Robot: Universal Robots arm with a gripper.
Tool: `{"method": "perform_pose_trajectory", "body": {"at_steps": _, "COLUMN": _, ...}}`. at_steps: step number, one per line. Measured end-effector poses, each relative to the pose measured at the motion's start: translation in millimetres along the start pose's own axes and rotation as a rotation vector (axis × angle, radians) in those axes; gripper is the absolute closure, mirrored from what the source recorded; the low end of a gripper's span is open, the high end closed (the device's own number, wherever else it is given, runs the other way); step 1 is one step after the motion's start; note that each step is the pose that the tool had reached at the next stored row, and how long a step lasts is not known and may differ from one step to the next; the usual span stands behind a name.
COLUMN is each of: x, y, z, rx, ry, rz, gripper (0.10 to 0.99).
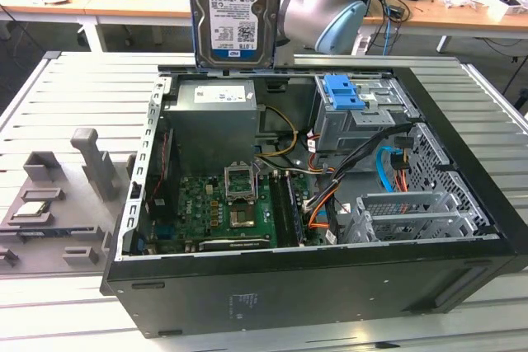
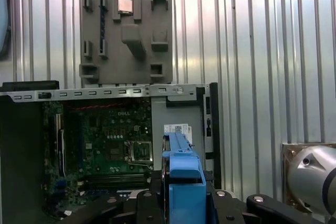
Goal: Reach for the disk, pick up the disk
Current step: 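Pick up the disk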
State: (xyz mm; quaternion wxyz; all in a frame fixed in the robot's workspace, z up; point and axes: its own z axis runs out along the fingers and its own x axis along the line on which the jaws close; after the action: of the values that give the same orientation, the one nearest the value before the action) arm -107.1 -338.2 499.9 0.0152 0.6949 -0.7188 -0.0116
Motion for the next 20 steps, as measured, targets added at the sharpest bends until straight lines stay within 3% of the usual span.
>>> {"method": "perform_pose_trajectory", "body": {"at_steps": 4, "x": -1.6, "y": -18.2, "z": -0.7, "rx": 0.000, "ry": 0.0000, "rz": 0.000, "gripper": 0.718}}
{"method": "perform_pose_trajectory", "body": {"at_steps": 14, "x": -3.4, "y": -47.6, "z": -1.8, "rx": 0.000, "ry": 0.0001, "rz": 0.000, "gripper": 0.718}}
{"method": "perform_pose_trajectory", "body": {"at_steps": 20, "x": -0.7, "y": -51.3, "z": -1.9, "rx": 0.000, "ry": 0.0000, "rz": 0.000, "gripper": 0.718}}
